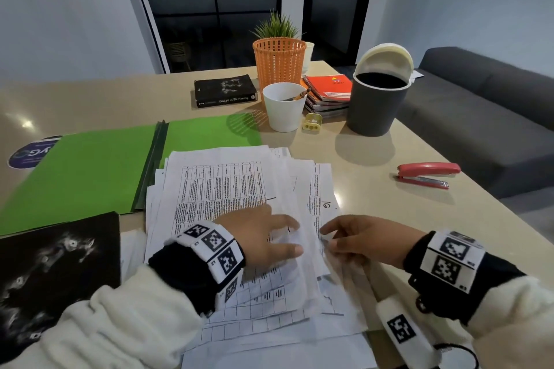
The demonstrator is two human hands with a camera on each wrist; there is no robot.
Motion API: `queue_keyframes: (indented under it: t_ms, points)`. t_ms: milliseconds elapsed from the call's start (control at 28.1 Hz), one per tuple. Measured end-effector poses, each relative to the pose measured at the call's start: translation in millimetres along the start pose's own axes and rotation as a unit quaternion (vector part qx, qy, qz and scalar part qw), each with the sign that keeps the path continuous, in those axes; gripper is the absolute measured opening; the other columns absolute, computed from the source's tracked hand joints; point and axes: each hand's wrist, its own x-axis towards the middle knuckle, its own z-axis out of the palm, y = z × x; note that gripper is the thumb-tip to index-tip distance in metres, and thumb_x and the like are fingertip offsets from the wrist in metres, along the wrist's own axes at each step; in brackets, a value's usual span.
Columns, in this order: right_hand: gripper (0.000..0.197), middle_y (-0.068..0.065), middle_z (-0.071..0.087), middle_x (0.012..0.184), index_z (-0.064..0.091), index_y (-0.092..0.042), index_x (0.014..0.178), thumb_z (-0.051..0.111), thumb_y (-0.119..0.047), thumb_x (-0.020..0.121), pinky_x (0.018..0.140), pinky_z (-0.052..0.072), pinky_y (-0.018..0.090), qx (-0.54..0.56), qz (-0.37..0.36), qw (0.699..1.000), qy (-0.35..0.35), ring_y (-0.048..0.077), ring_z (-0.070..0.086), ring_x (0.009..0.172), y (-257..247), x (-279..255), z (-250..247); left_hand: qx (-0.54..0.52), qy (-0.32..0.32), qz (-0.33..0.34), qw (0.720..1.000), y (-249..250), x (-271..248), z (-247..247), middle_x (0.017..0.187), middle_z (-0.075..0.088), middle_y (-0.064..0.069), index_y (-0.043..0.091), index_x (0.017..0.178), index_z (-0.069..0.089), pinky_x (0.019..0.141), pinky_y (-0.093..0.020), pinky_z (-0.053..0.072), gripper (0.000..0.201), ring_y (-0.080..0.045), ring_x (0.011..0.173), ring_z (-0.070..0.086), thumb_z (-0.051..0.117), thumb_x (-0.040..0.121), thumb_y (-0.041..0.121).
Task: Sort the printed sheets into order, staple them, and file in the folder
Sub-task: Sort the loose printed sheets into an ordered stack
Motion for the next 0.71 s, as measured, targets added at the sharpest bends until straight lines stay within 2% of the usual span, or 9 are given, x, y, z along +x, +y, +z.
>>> queue_keyframes:
  t_ms: [71, 143, 214, 285, 392, 499, 570, 641, 713]
  points:
    - [0.016, -0.002, 0.065, 0.073, 0.058, -0.023, 0.106, 0.059, -0.021, 0.091, 0.064, 0.047, 0.027, -0.022, -0.003, 1.0, -0.01, 0.012, 0.056, 0.063, -7, 3, 4, -0.002, 0.008, 0.004, 1.0, 3, 1, -1, 0.101, 0.046, 0.01, 0.041, 0.113, 0.048, 0.085, -0.034, 0.043, 0.046, -0.012, 0.092, 0.049, 0.036, 0.082, 0.072]
    - [0.019, 0.001, 0.067, 0.077, 0.057, -0.018, 0.108, 0.06, -0.022, 0.091, 0.068, 0.052, 0.025, 0.007, 0.007, 1.0, -0.016, 0.013, 0.061, 0.067, -14, 6, 8, -0.031, 0.053, 0.008, 0.998, 2, 1, -2, 0.088, 0.051, 0.009, 0.028, 0.096, 0.05, 0.07, -0.028, 0.041, 0.035, -0.011, 0.077, 0.049, 0.041, 0.088, 0.06]
    - [0.025, 0.006, 0.066, 0.079, 0.054, -0.013, 0.108, 0.065, -0.024, 0.088, 0.068, 0.054, 0.026, 0.043, 0.015, 0.999, -0.007, 0.015, 0.062, 0.066, -19, 11, 13, -0.059, 0.096, 0.007, 0.994, -1, -2, -2, 0.075, 0.05, 0.01, 0.027, 0.086, 0.047, 0.059, -0.025, 0.036, 0.018, -0.009, 0.067, 0.047, 0.049, 0.089, 0.045]
    - [0.036, 0.004, 0.064, 0.076, 0.055, -0.011, 0.105, 0.07, -0.035, 0.082, 0.066, 0.051, 0.028, -0.008, 0.011, 0.999, 0.031, 0.017, 0.059, 0.063, -17, 20, 11, -0.087, 0.102, -0.005, 0.991, -9, -6, -5, 0.072, 0.05, 0.008, 0.031, 0.09, 0.045, 0.056, -0.025, 0.036, 0.008, -0.011, 0.064, 0.047, 0.051, 0.086, 0.031]
    - [0.035, 0.001, 0.054, 0.068, 0.056, -0.012, 0.084, 0.07, -0.044, 0.078, 0.066, 0.044, 0.03, -0.032, 0.007, 0.998, 0.056, 0.017, 0.051, 0.059, -21, 27, 7, -0.125, 0.099, -0.019, 0.987, -24, -12, -11, 0.074, 0.047, 0.005, 0.037, 0.113, 0.038, 0.058, -0.028, 0.037, 0.036, -0.011, 0.06, 0.045, 0.051, 0.083, 0.021]
    - [0.032, 0.003, 0.05, 0.062, 0.05, -0.012, 0.07, 0.071, -0.034, 0.08, 0.061, 0.046, 0.029, 0.085, 0.024, 0.996, 0.011, 0.017, 0.047, 0.055, -32, 34, 8, -0.176, 0.082, -0.051, 0.98, -35, -21, -8, 0.095, 0.055, 0.01, 0.04, 0.142, 0.017, 0.074, -0.027, 0.046, 0.067, -0.009, 0.079, 0.056, 0.055, 0.087, 0.038]
    - [0.046, 0.008, 0.062, 0.071, 0.059, -0.009, 0.079, 0.077, -0.049, 0.063, 0.074, 0.053, 0.039, 0.08, 0.037, 0.996, 0.003, 0.024, 0.057, 0.065, -37, 37, 9, -0.193, 0.064, -0.094, 0.975, -42, -25, -5, 0.136, 0.045, 0.008, 0.037, 0.148, 0.005, 0.102, -0.033, 0.039, 0.082, -0.013, 0.119, 0.05, 0.039, 0.081, 0.071]
    - [0.063, 0.006, 0.06, 0.067, 0.058, -0.012, 0.078, 0.072, -0.065, 0.047, 0.074, 0.048, 0.043, 0.018, 0.036, 0.999, 0.012, 0.026, 0.055, 0.066, -38, 44, 10, -0.173, 0.024, -0.125, 0.977, -47, -25, -6, 0.153, 0.027, 0.001, 0.029, 0.149, 0.013, 0.114, -0.036, 0.021, 0.088, -0.016, 0.139, 0.028, 0.014, 0.076, 0.077]
    - [0.062, 0.004, 0.054, 0.061, 0.054, -0.013, 0.076, 0.067, -0.069, 0.053, 0.068, 0.041, 0.038, -0.025, 0.025, 0.999, 0.023, 0.023, 0.05, 0.061, -43, 46, 14, -0.131, -0.021, -0.129, 0.983, -48, -25, -7, 0.149, 0.037, -0.003, 0.024, 0.145, 0.032, 0.111, -0.035, 0.024, 0.079, -0.018, 0.136, 0.035, 0.007, 0.085, 0.069]
